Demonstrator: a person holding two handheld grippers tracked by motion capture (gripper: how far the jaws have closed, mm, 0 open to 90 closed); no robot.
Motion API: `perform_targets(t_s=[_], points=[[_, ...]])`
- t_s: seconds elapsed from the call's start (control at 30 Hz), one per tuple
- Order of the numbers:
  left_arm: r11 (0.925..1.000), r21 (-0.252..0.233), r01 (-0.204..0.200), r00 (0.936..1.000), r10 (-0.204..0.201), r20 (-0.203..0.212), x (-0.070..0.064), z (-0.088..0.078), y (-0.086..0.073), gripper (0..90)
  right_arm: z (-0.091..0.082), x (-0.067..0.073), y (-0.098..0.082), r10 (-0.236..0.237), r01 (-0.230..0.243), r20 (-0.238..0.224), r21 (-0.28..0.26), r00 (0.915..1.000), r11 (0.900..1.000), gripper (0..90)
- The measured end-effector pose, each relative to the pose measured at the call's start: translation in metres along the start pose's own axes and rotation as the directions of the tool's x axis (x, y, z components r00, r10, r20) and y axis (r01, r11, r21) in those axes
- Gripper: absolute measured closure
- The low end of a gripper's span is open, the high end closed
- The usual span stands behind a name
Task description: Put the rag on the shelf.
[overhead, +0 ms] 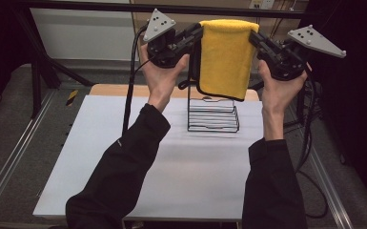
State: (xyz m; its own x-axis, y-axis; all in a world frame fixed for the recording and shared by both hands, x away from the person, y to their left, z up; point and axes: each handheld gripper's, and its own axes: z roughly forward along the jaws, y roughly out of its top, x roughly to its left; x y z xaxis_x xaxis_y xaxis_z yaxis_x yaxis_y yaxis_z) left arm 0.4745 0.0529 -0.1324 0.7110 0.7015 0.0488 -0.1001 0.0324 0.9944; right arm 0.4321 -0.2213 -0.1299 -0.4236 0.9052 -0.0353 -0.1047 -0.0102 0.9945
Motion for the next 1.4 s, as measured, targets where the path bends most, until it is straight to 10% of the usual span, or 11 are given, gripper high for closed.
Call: perform_targets(t_s=[0.83,1.4], points=[[0.9999,-0.010,-0.009,0.9983,0.009,-0.058,0.033,0.038,0.013,78.1,0.052,-0.024,0.012,-0.002,0.002,0.014,-0.006,0.9999,1.000,84.5],[1.0000,0.007,0.006,0.9985,-0.006,-0.054,0.046,0.051,-0.026,78.0,0.070,-0.037,-0.021,-0.003,0.004,-0.011,0.012,0.9999,1.000,84.5]])
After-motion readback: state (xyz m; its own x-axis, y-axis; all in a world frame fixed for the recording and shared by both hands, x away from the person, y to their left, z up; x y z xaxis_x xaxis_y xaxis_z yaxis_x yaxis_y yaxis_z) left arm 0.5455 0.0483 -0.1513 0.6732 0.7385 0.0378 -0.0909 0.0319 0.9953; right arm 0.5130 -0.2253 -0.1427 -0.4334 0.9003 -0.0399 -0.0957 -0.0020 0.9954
